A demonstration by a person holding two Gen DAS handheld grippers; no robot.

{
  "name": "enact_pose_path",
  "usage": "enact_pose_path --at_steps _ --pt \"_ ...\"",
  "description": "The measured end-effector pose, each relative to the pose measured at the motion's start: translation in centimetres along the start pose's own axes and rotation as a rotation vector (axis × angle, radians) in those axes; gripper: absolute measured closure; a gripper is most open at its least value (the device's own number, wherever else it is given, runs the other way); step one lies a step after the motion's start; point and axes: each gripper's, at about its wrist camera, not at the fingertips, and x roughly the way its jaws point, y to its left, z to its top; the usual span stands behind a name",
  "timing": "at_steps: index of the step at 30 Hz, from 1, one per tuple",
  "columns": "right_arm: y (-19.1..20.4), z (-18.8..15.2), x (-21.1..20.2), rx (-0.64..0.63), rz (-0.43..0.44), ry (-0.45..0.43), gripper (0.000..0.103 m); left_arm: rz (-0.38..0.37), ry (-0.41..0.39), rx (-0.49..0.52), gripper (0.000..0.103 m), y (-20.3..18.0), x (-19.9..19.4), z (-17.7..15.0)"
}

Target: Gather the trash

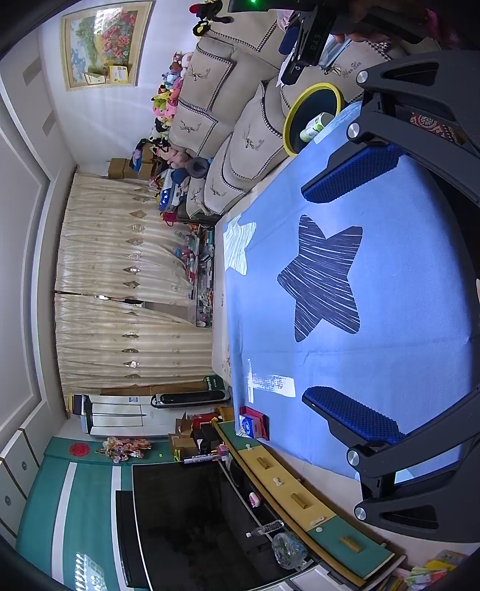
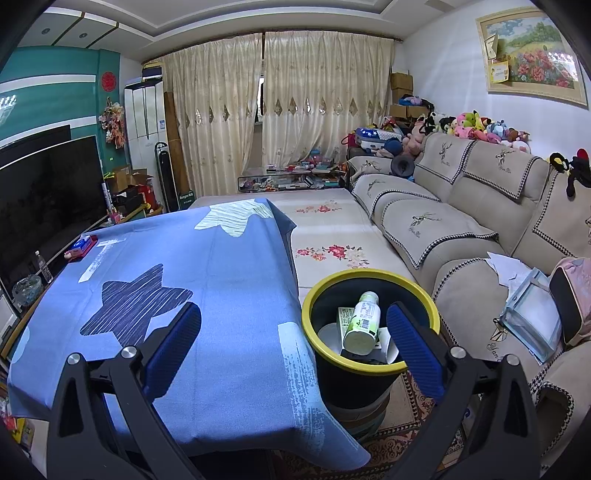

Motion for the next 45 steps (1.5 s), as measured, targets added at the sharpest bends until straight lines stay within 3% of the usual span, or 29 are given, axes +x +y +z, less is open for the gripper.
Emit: enact_pose_path --at_steps 45 --pt "0.24 -0.42 0.5 0.002 0.004 0.012 0.007 -0.024 0.01 -0.009 0.005 -0.29 0.66 -0.01"
